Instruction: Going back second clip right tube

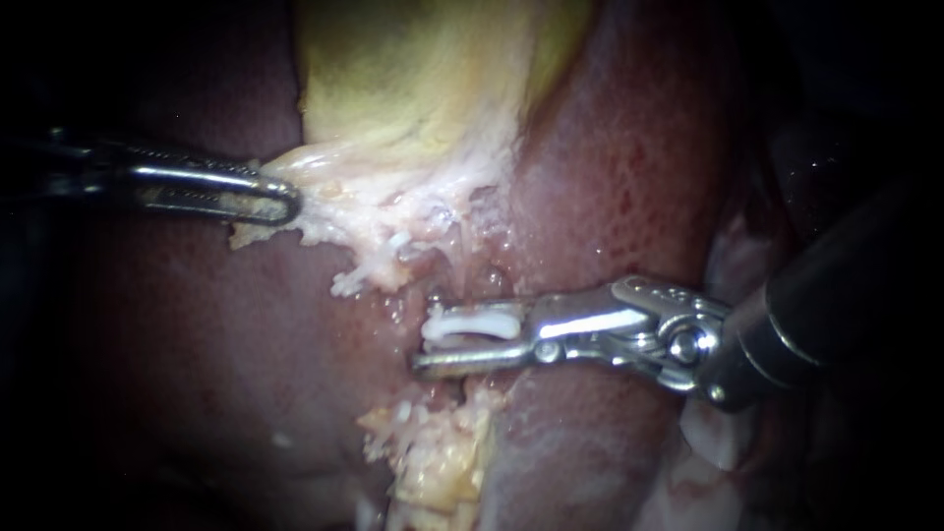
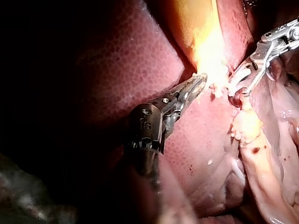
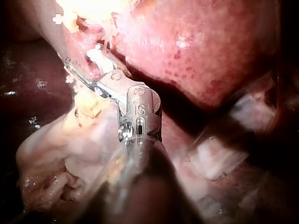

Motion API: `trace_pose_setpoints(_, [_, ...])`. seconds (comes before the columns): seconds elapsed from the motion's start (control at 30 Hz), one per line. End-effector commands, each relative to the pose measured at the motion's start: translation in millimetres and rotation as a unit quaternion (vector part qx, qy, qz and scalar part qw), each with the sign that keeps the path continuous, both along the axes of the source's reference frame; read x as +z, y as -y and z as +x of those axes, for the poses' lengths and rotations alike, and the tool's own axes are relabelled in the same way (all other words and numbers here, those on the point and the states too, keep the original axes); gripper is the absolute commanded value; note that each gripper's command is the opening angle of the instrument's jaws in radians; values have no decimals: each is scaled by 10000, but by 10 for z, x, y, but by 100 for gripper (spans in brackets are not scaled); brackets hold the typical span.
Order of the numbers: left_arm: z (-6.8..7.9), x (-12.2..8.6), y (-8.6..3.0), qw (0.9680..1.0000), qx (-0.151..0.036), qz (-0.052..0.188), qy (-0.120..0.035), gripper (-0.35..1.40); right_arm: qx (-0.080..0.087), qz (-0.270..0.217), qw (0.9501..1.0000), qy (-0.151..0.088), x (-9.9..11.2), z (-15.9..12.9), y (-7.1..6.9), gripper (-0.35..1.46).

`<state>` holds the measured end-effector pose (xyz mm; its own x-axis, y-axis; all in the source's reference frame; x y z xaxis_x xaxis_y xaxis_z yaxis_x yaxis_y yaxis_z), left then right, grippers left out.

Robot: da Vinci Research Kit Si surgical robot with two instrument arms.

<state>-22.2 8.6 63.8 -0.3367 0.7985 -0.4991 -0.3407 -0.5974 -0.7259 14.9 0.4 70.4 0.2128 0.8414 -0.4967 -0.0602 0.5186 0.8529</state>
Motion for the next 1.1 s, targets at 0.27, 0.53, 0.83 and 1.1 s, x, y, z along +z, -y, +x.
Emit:
trace_pose_setpoints(0.27, [0, 0, 1, 10000, -19, 21, -6, -35, 38, -8, 10000, 19, 10, -12, -7, 44])
trace_pose_setpoints(0.53, [0, 1, 1, 10000, -20, 19, -7, -35, 44, 60, 10000, 42, 24, -13, 0, 43])
trace_pose_setpoints(0.83, [0, 0, 1, 10000, -20, 19, -7, -35, 49, 112, 9999, 50, 27, -19, 0, 45])
trace_pose_setpoints(1.1, [1, 0, 2, 10000, -35, 44, -10, -35, 137, 383, 9991, 117, 30, -19, 0, 49])
